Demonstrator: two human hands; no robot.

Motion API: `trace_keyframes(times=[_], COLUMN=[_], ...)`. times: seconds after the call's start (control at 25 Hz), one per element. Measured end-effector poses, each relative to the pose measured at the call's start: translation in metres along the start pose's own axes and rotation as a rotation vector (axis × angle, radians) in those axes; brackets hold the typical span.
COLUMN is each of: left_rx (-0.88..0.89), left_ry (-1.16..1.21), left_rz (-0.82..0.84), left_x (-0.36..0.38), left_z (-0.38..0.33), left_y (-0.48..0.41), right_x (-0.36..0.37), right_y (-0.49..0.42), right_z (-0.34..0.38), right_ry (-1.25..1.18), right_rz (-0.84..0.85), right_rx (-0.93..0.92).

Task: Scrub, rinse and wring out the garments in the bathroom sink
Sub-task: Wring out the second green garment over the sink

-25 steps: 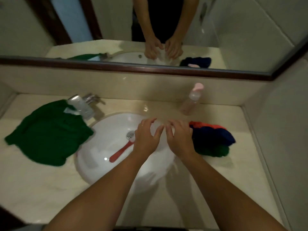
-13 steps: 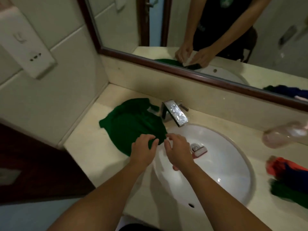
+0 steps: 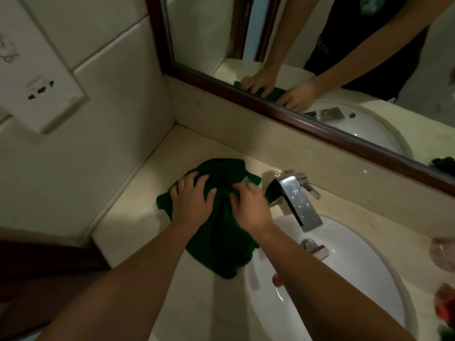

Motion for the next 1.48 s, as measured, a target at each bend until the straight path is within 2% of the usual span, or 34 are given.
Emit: trace_keyframes(times=[0.08,0.24,0.44,0.52,0.64,0.72,0.88,1.12,1.28,1.36,1.48], left_rx=[-0.01,-0.075,-0.096,-0.115,-0.192,-0.237,-0.151,-0.048,0.004,-0.018,-0.118], left_ry=[-0.034,-0.025,0.135,0.173,0.228,0.238,0.212,0.437,0.533,0.56,0.573], left_rz=[0.031,0.062,-0.044,-0.039,-0.046,-0.032,0.025,-0.041,0.008,0.021,0.042], left_x=[0.005,0.02,0.016,0.014,0.007,0.004,-0.004,-0.031,-0.024,-0.02,-0.016], left_z=[0.008,0.029,0.036,0.033,0.031,0.033,0.022,0.002,-0.002,-0.002,0.0], left_y=[-0.021,-0.037,-0.043,-0.04,-0.032,-0.023,-0.005,0.036,0.063,0.072,0.074], right_x=[0.0,0.017,-0.002,-0.006,-0.006,-0.008,-0.011,0.007,-0.003,-0.004,0.014], right_y=[-0.029,-0.063,-0.055,-0.041,-0.022,-0.011,0.008,0.048,0.049,0.041,0.036], right_z=[0.0,-0.008,-0.015,-0.023,-0.03,-0.033,-0.039,-0.061,-0.051,-0.03,0.0], right_ry=[0.051,0.136,-0.158,-0.306,-0.369,-0.362,-0.339,-0.282,-0.321,-0.235,0.026], right_rz=[0.0,0.102,-0.062,-0.08,-0.063,-0.063,-0.055,0.114,0.005,0.039,0.207], right_rx=[0.076,0.177,0.151,0.172,0.166,0.161,0.164,0.18,0.143,0.049,-0.064])
Point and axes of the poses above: each hand's wrist, its own y-axis away from the middle knuckle, its own x-axis out of the palm, z = x × y, the point moved 10 cm from there along -y, towards the middle knuckle, and after that the axes turned 6 degrees about x, right-handed, at the moved point
